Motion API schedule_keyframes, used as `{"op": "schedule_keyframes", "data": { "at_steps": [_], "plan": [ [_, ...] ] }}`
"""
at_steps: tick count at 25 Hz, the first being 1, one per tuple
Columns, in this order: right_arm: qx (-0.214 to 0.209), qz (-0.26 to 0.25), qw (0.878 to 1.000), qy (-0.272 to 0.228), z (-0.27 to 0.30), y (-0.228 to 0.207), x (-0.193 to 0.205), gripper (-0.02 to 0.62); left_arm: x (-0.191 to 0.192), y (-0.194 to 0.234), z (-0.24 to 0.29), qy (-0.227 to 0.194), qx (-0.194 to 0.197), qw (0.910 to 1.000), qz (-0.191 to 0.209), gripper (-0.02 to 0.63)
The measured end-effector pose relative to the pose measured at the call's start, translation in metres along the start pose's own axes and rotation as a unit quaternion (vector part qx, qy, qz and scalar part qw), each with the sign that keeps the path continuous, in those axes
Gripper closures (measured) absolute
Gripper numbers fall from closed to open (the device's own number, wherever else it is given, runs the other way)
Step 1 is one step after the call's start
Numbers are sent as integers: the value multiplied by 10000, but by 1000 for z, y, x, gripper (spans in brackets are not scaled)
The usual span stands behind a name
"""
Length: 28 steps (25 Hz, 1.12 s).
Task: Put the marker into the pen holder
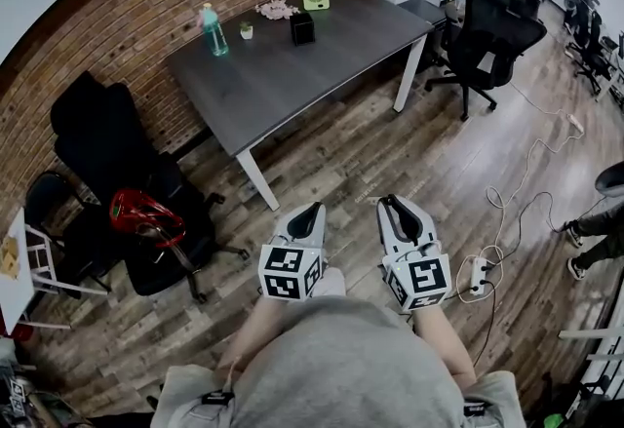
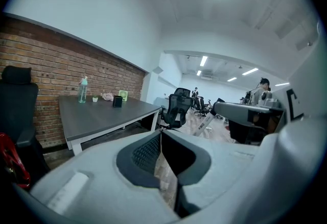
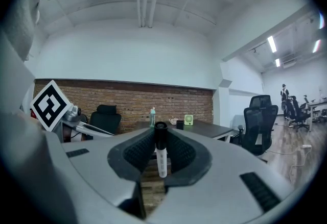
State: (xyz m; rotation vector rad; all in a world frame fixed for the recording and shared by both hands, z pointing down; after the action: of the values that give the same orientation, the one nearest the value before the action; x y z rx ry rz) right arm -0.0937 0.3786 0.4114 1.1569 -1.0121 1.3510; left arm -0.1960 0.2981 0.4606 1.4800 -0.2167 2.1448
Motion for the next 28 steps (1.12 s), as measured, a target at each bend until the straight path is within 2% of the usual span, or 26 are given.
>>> {"op": "schedule_keyframes", "data": {
  "at_steps": [14, 28],
  "plan": [
    [-75, 105, 9999, 69, 37, -26, 4, 526, -5, 13, 37, 120, -47, 9998, -129, 586],
    [17, 120, 9999, 59, 149, -93, -20, 526, -55, 66, 144, 218, 36, 9996, -153, 586]
  ]
}}
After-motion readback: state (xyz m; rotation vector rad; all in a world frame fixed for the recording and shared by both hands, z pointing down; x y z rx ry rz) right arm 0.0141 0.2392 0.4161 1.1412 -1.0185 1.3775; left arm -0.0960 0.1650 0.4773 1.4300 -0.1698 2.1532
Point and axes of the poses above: the fingertips, and each gripper's own axes: z forward along the fingers, y to its left, x out of its underside, the point moved 1 cm from there along -z, backward along the fingers, and after that the axes turned 7 degrees about y, right-handed, at the moved point
